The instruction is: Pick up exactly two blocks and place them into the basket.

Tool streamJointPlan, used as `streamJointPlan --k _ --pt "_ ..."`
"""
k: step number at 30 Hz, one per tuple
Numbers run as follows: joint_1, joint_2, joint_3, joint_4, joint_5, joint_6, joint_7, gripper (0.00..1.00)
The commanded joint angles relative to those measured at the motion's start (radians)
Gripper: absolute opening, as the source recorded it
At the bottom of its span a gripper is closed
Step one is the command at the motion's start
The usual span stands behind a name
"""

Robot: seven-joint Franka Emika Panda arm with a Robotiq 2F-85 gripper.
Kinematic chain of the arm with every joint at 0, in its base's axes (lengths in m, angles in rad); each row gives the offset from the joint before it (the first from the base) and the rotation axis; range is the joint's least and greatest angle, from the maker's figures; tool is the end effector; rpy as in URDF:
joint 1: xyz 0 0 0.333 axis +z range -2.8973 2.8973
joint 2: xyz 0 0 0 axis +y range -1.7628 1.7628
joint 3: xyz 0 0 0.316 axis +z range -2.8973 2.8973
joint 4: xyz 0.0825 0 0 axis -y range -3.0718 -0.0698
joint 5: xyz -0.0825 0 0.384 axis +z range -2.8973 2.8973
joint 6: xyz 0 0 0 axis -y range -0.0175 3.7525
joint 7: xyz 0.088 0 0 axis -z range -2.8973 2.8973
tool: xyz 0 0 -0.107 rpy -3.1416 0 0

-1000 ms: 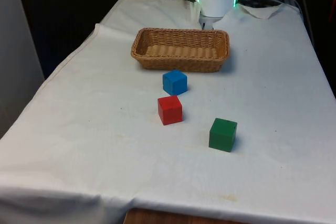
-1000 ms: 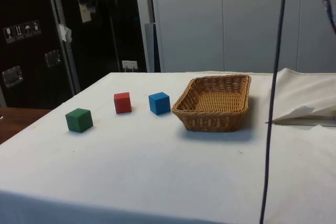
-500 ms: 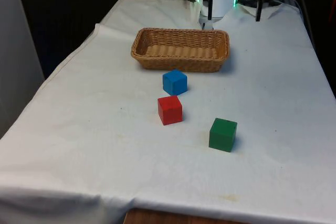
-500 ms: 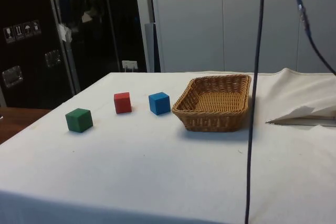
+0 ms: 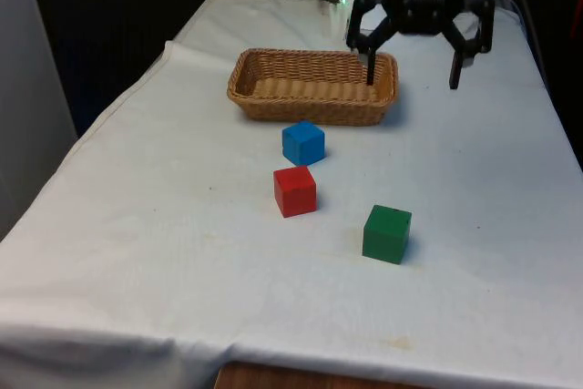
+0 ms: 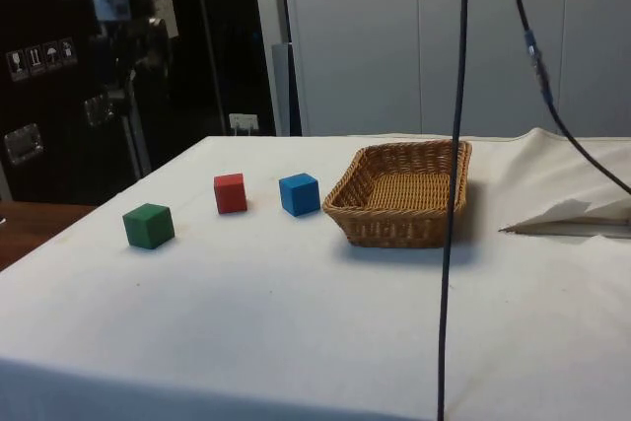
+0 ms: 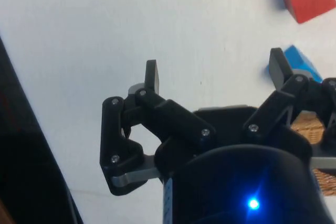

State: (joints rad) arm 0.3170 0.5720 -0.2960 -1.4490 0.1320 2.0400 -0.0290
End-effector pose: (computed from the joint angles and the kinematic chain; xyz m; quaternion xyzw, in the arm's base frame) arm 0.7093 0.0601 0.3690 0.9994 0.0204 0.0221 0.0194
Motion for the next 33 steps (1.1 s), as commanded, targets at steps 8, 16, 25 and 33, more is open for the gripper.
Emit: streamJointPlan --k 8,16,25,33 --pt "-0.007 0.049 0.006 0.006 0.027 0.087 -0.037 1.0" --pt "-0.008 0.088 0.007 0.002 0.053 0.145 -0.064 1.0" --pt "-0.014 0.147 0.007 0.015 0.095 0.201 -0.082 1.0" --pt "-0.015 0.2 0.002 0.039 0.137 0.224 -0.068 1.0"
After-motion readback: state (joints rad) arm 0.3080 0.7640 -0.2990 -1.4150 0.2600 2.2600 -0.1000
